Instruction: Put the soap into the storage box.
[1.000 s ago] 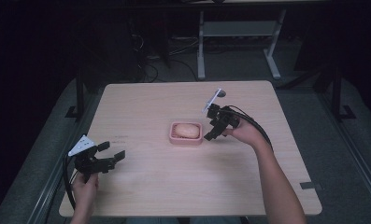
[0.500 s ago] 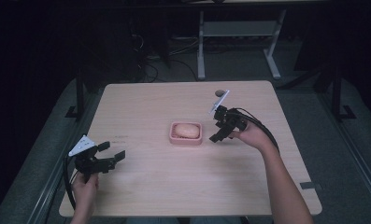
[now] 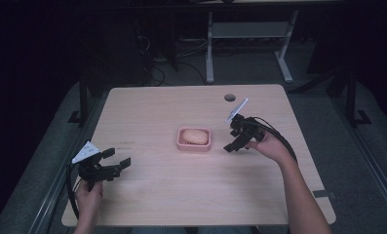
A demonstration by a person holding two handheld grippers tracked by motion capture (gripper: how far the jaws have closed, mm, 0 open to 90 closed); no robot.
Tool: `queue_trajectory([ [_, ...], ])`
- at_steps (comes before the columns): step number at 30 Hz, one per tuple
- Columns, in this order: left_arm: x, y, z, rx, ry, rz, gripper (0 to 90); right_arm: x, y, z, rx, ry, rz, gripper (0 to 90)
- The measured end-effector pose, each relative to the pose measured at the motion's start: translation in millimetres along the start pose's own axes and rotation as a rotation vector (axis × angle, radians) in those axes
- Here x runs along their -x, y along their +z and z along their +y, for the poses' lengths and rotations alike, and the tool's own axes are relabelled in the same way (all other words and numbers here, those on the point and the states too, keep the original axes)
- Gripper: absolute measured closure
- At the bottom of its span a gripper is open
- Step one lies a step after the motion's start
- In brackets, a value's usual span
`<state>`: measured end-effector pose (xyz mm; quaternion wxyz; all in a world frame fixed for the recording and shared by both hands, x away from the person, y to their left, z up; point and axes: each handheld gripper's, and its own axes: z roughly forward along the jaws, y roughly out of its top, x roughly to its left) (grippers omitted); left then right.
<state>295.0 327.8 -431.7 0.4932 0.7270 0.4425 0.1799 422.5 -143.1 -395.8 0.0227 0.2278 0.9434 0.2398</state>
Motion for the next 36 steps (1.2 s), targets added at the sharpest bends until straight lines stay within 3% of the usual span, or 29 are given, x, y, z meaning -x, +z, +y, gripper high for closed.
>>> queue_trajectory([
  [16,0.5,0.6,-0.1,0.000,0.005,-0.001,14.2,-5.1,-4.2,-21.9,0.020,0.022,0.001,25.6],
  [18,0.8,0.7,-0.1,-0.001,0.006,-0.001,14.2,-4.8,-3.1,-25.3,-0.003,0.033,0.001,25.6],
  [36,2.9,1.4,-0.2,-0.010,0.018,-0.002,14.3,-11.0,-9.2,-56.7,0.030,0.069,-0.004,25.7],
])
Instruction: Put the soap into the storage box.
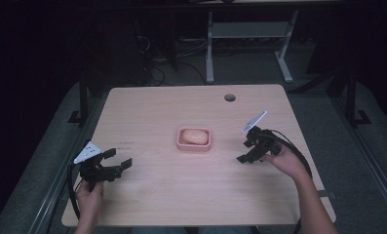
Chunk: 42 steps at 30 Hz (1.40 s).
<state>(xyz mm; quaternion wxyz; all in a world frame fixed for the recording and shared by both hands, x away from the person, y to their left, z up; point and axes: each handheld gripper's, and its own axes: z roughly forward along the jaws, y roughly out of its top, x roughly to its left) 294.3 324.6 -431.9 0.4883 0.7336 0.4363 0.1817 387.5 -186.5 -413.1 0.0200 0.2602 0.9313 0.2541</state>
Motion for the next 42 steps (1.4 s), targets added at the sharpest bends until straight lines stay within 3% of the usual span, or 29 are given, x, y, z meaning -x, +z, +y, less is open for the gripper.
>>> queue_trajectory([
  [10,0.9,0.2,-0.4,-0.011,0.008,0.002,14.2,-5.4,-4.1,-18.8,0.028,-0.002,-0.015,25.7],
  [17,1.4,1.0,-0.8,-0.010,0.014,-0.001,14.2,-10.0,-4.6,-36.5,0.033,0.038,-0.011,25.8],
  [42,6.0,3.1,-1.2,-0.016,0.019,-0.011,14.2,-28.1,-0.4,-83.4,0.084,0.076,-0.028,25.8],
])
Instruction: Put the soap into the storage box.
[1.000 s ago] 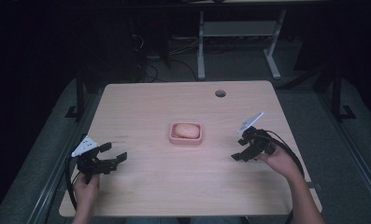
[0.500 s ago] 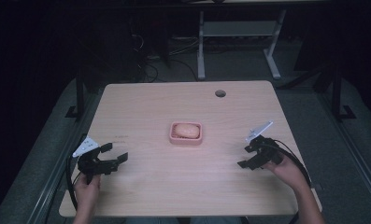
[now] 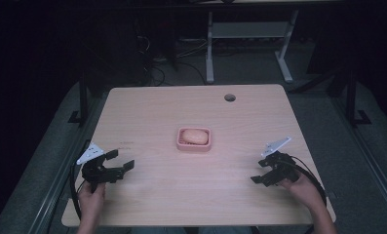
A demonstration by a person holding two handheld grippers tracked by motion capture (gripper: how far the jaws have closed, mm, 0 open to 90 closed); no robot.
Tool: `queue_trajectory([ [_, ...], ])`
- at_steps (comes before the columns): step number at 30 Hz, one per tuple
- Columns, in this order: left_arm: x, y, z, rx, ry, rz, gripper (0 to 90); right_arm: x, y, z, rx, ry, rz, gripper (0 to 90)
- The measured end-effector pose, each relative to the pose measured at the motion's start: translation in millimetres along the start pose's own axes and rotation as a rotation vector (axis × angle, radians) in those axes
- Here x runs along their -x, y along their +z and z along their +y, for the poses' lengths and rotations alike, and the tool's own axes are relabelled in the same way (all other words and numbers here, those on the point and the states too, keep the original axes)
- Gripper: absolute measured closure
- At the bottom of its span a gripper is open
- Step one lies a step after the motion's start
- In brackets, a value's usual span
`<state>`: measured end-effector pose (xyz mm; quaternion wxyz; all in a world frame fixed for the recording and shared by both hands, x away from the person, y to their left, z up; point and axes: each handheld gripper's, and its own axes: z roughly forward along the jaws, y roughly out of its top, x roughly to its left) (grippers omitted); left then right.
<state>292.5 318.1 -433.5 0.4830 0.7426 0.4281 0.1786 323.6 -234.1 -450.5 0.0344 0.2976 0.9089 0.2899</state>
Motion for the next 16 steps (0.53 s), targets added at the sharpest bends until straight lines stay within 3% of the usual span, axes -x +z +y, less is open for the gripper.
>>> queue_trajectory([
  [9,3.0,4.2,1.6,-0.008,0.012,-0.004,14.2,-13.2,-6.5,-9.4,0.036,0.004,-0.018,25.8],
  [16,4.1,4.9,1.7,-0.009,0.016,-0.001,14.2,-28.0,-10.1,-20.2,0.090,-0.008,-0.066,25.7],
])
